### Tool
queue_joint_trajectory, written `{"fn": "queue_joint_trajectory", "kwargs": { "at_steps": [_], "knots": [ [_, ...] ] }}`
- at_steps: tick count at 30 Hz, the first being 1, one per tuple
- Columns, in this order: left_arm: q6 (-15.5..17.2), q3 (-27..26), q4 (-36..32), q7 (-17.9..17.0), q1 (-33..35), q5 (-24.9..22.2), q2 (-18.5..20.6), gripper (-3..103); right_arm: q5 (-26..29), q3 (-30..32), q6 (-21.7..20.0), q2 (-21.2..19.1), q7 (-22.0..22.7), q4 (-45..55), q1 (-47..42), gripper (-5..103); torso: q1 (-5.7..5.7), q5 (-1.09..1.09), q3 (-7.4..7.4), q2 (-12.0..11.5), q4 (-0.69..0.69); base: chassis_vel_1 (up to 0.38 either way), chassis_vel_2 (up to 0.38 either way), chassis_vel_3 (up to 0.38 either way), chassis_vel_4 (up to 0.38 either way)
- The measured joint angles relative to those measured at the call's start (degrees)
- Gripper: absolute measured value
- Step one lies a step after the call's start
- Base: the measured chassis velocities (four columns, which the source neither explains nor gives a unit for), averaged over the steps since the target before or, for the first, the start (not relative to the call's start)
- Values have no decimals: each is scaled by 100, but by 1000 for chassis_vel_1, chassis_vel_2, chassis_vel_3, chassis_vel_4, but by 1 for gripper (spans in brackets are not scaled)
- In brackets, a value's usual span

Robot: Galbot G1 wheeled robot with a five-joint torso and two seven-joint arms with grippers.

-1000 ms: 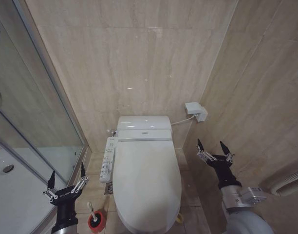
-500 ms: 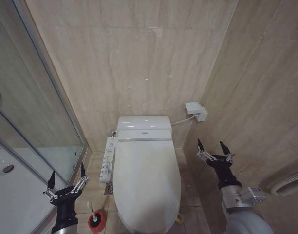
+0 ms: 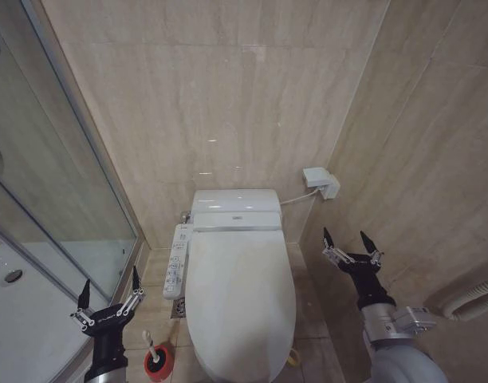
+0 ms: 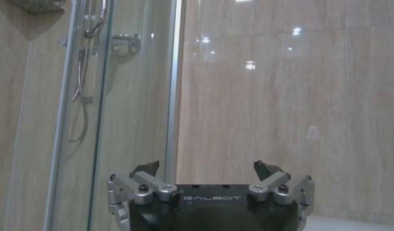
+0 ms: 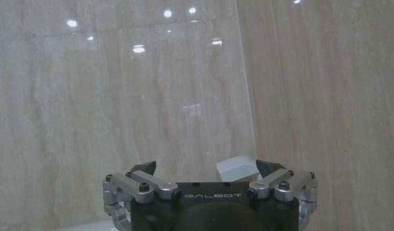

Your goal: Open the toilet lid, clean the toilet bowl with a toilet brush, close the toilet lid, and flush.

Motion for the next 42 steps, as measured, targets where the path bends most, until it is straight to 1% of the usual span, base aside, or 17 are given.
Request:
{"fn": "queue_joint_trajectory", "kwargs": {
  "at_steps": [4, 7, 8, 11, 12, 19, 20, 23, 24, 26, 28, 32, 36, 37, 39, 40, 42],
  "knots": [
    [297, -58, -31, 101, -133, -114, 32, 96, 0, 0, 0, 0, 0, 0, 0, 100, 0, 0, 0, 0, 0, 0, 0, 0, 0],
    [931, -185, -104, 313, -407, -369, 105, 100, 0, 0, 0, 0, 0, 0, 0, 100, 0, 0, 0, 0, 0, 0, 0, 0, 0],
    [931, -185, -104, 313, -407, -369, 105, 100, 0, 0, 0, 0, 0, 0, 0, 100, 0, 0, 0, 0, 0, 0, 0, 0, 0],
    [1532, -303, -171, 513, -673, -611, 175, 100, 0, 0, 0, 0, 0, 0, 0, 100, 0, 0, 0, 0, 0, 0, 0, 0, 0],
    [1532, -303, -171, 513, -673, -611, 175, 100, 0, 0, 0, 0, 0, 0, 0, 100, 0, 0, 0, 0, 0, 0, 0, 0, 0],
    [2706, -536, -305, 901, -1181, -1080, 310, 100, 0, 0, 0, 0, 1, 0, 0, 100, 0, 0, 0, 0, 0, 0, 0, 0, 0],
    [2706, -536, -305, 901, -1181, -1080, 310, 100, 0, 0, 0, 0, 1, 0, 0, 100, 0, 0, 0, 0, 0, 0, 0, 0, 0],
    [3279, -654, -370, 1094, -1430, -1309, 378, 100, 0, 0, 0, 0, 0, 0, 0, 100, 0, -1, 0, 0, 0, 0, 0, 0, 0],
    [3279, -654, -370, 1094, -1430, -1309, 378, 100, 0, 0, 0, 0, 0, 0, 0, 100, 0, -1, 0, 0, 0, 0, 0, 0, 0],
    [3609, -832, -365, 1416, -1694, -1342, 522, 100, 0, 0, 0, -1, 0, 0, 0, 100, 0, -1, 0, 0, 1, 0, 0, 0, 0],
    [3660, -916, -343, 1544, -1823, -1316, 605, 100, 0, 0, 0, 0, 1, 0, -1, 100, 0, 3, 0, 0, -5, 0, 0, 0, 0],
    [3673, -932, -286, 1589, -1902, -1296, 640, 100, 0, 0, 0, -1, 1, 0, 0, 100, 1, -1, 0, 0, 0, 0, 0, 0, 0],
    [3463, -943, -165, 1590, -1929, -1289, 653, 100, 0, 0, 0, 0, 0, 0, 0, 100, 1, 0, 0, 0, 0, 0, 0, 0, 0],
    [3363, -943, -115, 1592, -1935, -1279, 656, 100, 0, 0, 0, 0, 0, 0, 0, 100, 1, 0, 0, 0, 0, 0, 0, 0, 0],
    [2794, -949, 231, 1650, -1983, -1104, 662, 100, 0, 0, 0, -1, 0, 0, 0, 100, 1, -1, 0, 0, 0, 0, 0, 0, 0],
    [2794, -949, 231, 1650, -1983, -1104, 662, 100, 0, 0, 0, -1, 0, 0, 0, 100, 1, -1, 0, 0, 0, 0, 0, 0, 0],
    [2388, -962, 514, 1728, -1988, -904, 662, 100, 0, 0, 0, -1, 1, 0, 0, 100, 1, -1, 0, 0, 0, 0, 0, 0, 0]
  ]
}}
